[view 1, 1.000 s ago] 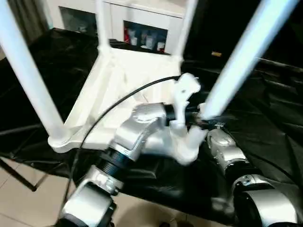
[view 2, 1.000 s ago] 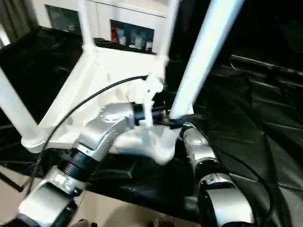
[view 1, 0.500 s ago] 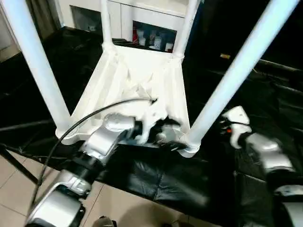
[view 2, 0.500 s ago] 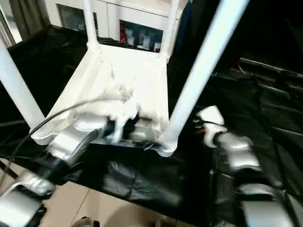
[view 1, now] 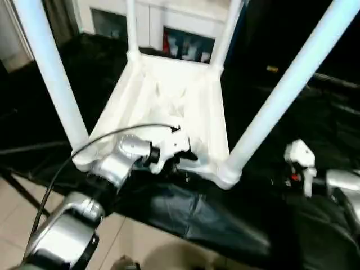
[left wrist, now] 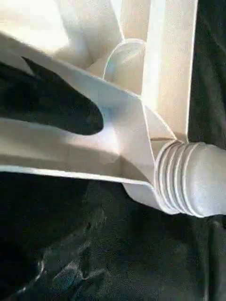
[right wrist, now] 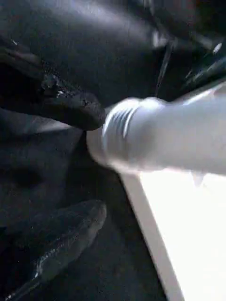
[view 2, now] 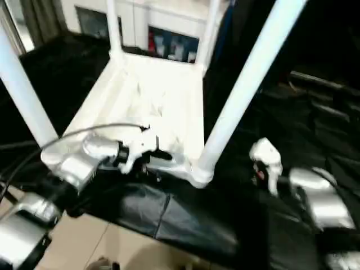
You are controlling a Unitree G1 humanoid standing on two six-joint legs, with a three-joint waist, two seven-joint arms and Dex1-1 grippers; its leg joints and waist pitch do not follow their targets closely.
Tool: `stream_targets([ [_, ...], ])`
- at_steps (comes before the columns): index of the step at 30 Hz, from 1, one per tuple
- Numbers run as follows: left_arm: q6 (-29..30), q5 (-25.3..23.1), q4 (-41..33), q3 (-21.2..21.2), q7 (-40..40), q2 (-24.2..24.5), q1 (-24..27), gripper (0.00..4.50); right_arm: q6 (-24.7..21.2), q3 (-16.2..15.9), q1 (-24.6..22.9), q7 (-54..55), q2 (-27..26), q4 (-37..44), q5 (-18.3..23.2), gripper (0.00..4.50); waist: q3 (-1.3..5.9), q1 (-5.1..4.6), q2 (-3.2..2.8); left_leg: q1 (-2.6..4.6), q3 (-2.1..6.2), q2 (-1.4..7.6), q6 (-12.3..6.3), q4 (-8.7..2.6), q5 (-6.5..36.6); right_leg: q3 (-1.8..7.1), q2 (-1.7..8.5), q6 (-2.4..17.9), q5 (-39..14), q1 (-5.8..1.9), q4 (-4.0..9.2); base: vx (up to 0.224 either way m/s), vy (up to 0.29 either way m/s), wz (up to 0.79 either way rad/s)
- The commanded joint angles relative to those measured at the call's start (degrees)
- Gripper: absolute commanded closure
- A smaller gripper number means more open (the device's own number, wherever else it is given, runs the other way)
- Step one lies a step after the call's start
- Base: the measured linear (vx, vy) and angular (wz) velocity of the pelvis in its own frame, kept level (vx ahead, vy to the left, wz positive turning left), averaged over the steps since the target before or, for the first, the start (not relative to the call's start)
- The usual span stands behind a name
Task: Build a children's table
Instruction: Rotate leg to tighten
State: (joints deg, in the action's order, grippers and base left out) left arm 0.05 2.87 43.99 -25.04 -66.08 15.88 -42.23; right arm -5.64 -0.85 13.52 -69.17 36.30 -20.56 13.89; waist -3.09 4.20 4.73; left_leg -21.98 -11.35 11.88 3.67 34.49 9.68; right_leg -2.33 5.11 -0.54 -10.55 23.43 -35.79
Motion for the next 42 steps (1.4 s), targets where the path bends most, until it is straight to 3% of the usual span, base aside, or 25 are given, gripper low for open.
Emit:
stream_targets([
  [1,-0.53,-0.47,1.54,0.24,-1.64,-0.76,-1.54,2.11,-1.33,-0.25,-0.45,-0.64,0.55,2.46,0.96,1.73,3.68,0.26,-0.02,1.24,0.77,1.44,-2.26,-4.07,17.03,1.59,2.59,11.66,-15.54,-2.38,5.23,0.0,0.0,0.0],
  [3,-1.09,-0.7,2.83,0.1,-2.11,-0.93,-2.14,2.17,-2.11,-0.41,-1.04,-0.52,0.61,3.83,1.22,1.73,3.65,0.43,-0.49,1.26,0.84,1.49,-1.87,-4.18,17.34,1.63,2.61,11.72,-15.27,-2.37,5.22,0.0,0.0,0.0],
  [6,-1.8,-1.23,5.19,-0.16,-2.85,-1.26,-3.16,2.53,-3.67,-0.35,-2.07,0.01,0.79,6.07,1.68,1.73,3.73,0.54,-0.71,1.32,0.88,1.53,-1.7,-4.21,17.46,1.63,2.65,12.15,-13.8,-2.43,5.1,0.0,0.0,0.0],
  [11,-3.12,-2.36,8.56,0.25,-3.61,-1.81,-4.47,2.93,-5.25,-0.03,-3.79,0.47,1.12,8.77,2.1,1.73,3.72,0.78,-0.59,1.31,0.85,1.5,-1.79,-4.23,17.33,1.59,2.65,12.55,-12.7,-2.52,5.08,0.0,0.0,0.0],
  [14,-3.66,-3.53,9.86,-0.24,-3.62,-1.59,-4.9,3.02,-5.59,-0.01,-4.35,0.56,1.24,9.41,2.03,1.73,3.63,0.8,-0.61,1.34,0.88,1.52,-1.59,-4.3,18.09,1.61,2.7,12.21,-13.97,-2.49,5.29,0.0,0.0,0.0],
  [15,-3.87,-4.11,10.67,-0.51,-3.71,-1.51,-5.23,3.28,-6.02,0.0,-4.54,0.7,1.32,9.92,2.07,1.73,3.61,0.74,-0.57,1.29,0.97,1.55,-1.42,-4.36,18.42,1.58,2.79,12.01,-14.86,-2.53,5.32,0.0,0.0,0.0],
  [25,-5.37,-6.37,13.86,-0.79,-4.36,-1.71,-6.73,4.12,-7.5,0.03,-4.63,1.38,1.23,11.61,2.22,1.73,3.51,0.66,-0.64,1.37,1.08,1.59,-0.99,-4.48,19.52,1.57,2.92,10.72,-18.43,-2.29,5.74,0.0,0.0,0.0],
  [30,-5.82,-7.95,14.7,-1.49,-4.84,-1.47,-7.21,4.39,-8.24,-0.21,-4.78,1.03,1.12,11.97,2.6,1.73,3.47,0.67,-0.66,1.28,1.14,1.59,-1.01,-4.53,19.92,1.54,3.02,10.67,-19.27,-2.27,5.83,0.0,0.0,0.0],
  [35,-6.18,-9.39,15.17,-2.37,-6.17,-1.19,-7.31,4.5,-9.87,0.32,-4.45,2.43,-0.37,11.4,3.65,1.32,3.53,0.56,-0.74,1.31,1.15,1.62,-1.04,-4.61,19.54,1.51,3.03,10.8,-18.57,-2.23,5.81,0.0,0.0,0.0],
  [36,-6.42,-9.8,15.25,-2.57,-6.3,-1.15,-7.27,4.5,-9.68,-0.03,-4.46,2.83,-0.77,11.31,3.35,1.07,3.57,0.48,-0.73,1.27,1.13,1.61,-1.03,-4.58,19.52,1.5,2.99,11.09,-17.81,-2.26,5.75,0.0,0.0,0.0],
  [42,-7.05,-10.42,15.94,-1.75,-5.17,-1.48,-7.47,4.5,-5.88,-1.36,-3.28,7.78,-3.3,8.85,-0.53,0.98,3.62,0.36,-1.0,1.33,1.01,1.56,-0.91,-4.68,18.78,1.45,2.99,11.77,-16.2,-2.26,5.68,0.0,0.0,0.0],
])
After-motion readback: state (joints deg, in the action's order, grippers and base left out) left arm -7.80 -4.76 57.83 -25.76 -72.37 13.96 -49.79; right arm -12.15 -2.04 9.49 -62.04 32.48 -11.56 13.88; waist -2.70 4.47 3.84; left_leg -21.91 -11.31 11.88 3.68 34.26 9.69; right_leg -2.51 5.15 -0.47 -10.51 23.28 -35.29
